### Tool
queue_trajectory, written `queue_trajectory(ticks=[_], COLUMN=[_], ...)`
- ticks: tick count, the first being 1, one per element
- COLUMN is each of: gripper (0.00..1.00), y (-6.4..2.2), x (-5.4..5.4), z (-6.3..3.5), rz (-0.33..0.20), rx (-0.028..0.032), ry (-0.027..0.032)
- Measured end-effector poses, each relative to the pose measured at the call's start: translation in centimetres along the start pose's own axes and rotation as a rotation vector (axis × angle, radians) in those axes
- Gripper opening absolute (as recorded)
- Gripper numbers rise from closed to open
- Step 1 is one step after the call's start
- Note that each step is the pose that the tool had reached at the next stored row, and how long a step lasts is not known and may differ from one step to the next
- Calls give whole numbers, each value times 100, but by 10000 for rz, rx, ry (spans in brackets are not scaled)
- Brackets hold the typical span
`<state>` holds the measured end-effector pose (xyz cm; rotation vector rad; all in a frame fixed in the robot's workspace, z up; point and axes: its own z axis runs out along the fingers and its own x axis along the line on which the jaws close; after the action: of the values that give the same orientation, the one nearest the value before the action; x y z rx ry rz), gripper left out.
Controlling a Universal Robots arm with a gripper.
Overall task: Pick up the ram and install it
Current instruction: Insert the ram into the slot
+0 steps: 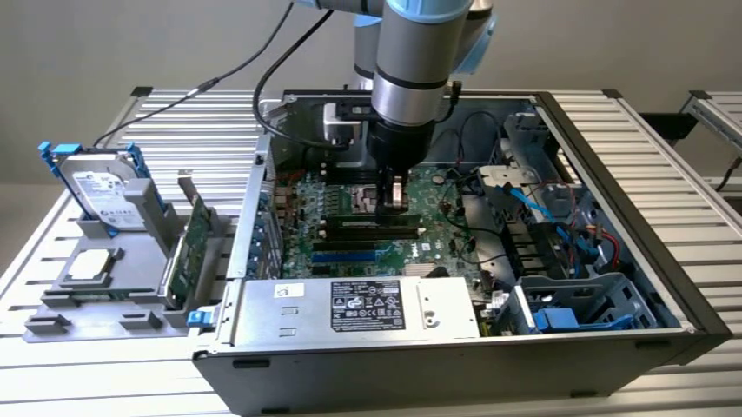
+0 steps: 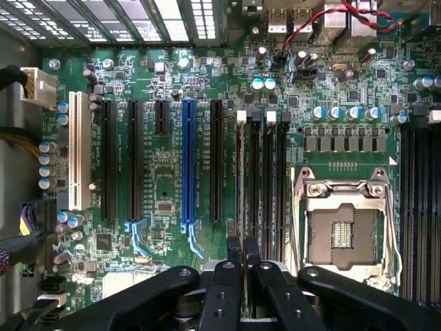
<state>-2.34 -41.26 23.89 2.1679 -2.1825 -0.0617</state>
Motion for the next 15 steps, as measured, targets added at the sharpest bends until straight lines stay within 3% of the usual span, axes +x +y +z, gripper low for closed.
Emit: queue_trajectory(ticks=[15], gripper=[13], y=[7], x=[-1], z=[52], rz=[-23], rx=[-17], ry=[-43])
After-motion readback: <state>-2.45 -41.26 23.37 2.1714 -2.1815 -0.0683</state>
